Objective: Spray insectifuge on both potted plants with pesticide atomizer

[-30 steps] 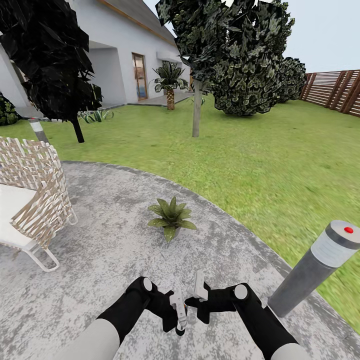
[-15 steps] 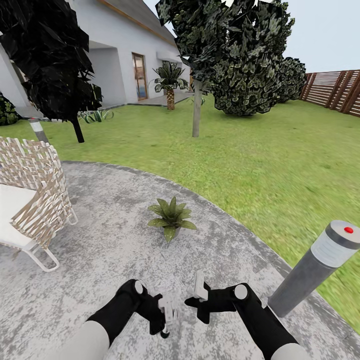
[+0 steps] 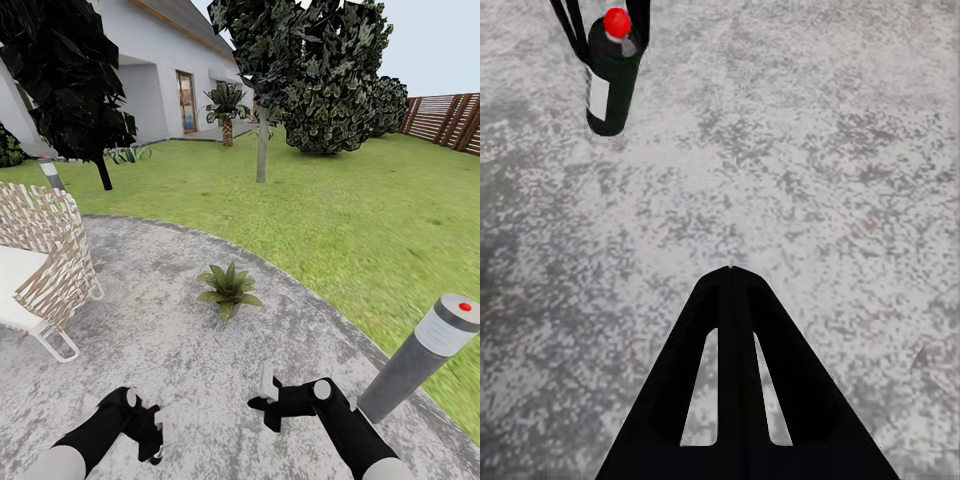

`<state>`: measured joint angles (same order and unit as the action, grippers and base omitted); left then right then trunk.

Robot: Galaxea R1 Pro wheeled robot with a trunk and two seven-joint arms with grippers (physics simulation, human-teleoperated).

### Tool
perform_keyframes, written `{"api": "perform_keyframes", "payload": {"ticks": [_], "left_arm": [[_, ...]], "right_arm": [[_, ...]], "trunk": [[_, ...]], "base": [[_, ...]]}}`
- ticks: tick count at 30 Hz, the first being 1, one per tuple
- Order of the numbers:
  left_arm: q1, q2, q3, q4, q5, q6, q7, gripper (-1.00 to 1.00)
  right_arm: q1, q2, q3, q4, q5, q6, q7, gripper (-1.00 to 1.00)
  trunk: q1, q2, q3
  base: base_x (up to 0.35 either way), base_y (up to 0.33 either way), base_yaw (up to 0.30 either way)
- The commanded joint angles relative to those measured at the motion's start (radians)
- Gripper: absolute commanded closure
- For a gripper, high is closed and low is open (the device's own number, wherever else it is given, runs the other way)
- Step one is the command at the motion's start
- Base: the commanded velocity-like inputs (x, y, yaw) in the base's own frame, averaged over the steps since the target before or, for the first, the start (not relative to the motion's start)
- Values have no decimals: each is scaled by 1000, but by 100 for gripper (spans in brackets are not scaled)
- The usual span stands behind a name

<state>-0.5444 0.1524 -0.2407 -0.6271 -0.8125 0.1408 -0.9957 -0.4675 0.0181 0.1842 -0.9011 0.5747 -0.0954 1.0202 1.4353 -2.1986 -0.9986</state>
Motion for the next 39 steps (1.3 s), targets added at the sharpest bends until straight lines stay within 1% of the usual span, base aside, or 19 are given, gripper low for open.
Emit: {"api": "perform_keyframes", "payload": {"ticks": [1,2,5,7,9,10,11,13,15,16,18,19,22,25,29,30,31,35,39], "left_arm": [[4,21,19,-2,34,10,26,100],[9,29,40,2,56,10,46,100],[28,34,141,40,144,10,130,100],[31,30,182,83,195,9,190,100],[32,25,207,126,277,0,254,100],[32,20,214,148,340,-27,302,100],[33,18,216,164,381,-52,339,100],[34,16,219,209,446,-102,419,100],[35,15,220,290,505,-164,505,100],[35,15,221,340,541,-213,546,100],[35,14,222,403,605,-292,592,100],[35,11,221,451,659,-350,625,100],[42,-2,222,521,743,-443,708,100],[86,-14,222,535,780,-514,804,100],[105,-25,222,552,825,-583,913,100],[108,-37,222,578,837,-594,935,100],[109,-40,222,583,839,-596,939,100],[110,-37,222,588,944,-597,941,100],[110,-36,221,588,959,-596,937,100]], "right_arm": [[0,-1,-3,0,10,-9,1,100],[0,-2,-5,0,10,-9,0,-100],[0,-5,-9,2,10,-10,-3,-100],[0,-7,-10,3,10,-12,-6,-100],[0,-14,-10,21,9,-13,-37,-100],[0,-20,-9,56,7,-14,-87,-100],[0,-22,-9,89,5,-15,-133,-100],[2,-24,-10,183,0,-19,-261,-100],[3,-21,-20,322,-20,-43,-448,-100],[4,-18,-33,403,-50,-84,-544,-100],[6,-16,-49,507,-113,-163,-649,-100],[7,-17,-56,576,-173,-230,-710,-100],[7,-21,-64,711,-308,-368,-822,-100],[10,-24,-65,783,-385,-477,-913,-100],[24,-24,-65,806,-406,-524,-973,-100],[31,-24,-66,809,-410,-530,-1019,-100],[36,-23,-65,810,-410,-530,-1033,-100],[55,-22,-66,839,-412,-530,-1047,-100],[56,-22,-66,847,-412,-530,-1048,-100]], "trunk": [[0,0,-1],[0,0,-1],[0,0,-1],[0,0,-1],[0,0,-1],[0,0,-1],[0,0,-1],[0,0,-1],[0,0,-1],[0,0,-1],[0,0,-1],[0,0,-1],[0,0,-1],[0,0,-1],[0,0,-1],[0,0,-1],[0,0,-1],[0,0,-1],[0,0,-1]], "base": [[0,0,0],[0,0,0],[0,0,0],[0,0,0],[0,0,0],[0,0,0],[0,0,0],[0,0,0],[0,0,0],[0,0,0],[0,0,0],[0,0,0],[0,0,0],[0,0,0],[0,0,0],[0,0,0],[0,0,0],[0,0,153],[0,0,267]]}}
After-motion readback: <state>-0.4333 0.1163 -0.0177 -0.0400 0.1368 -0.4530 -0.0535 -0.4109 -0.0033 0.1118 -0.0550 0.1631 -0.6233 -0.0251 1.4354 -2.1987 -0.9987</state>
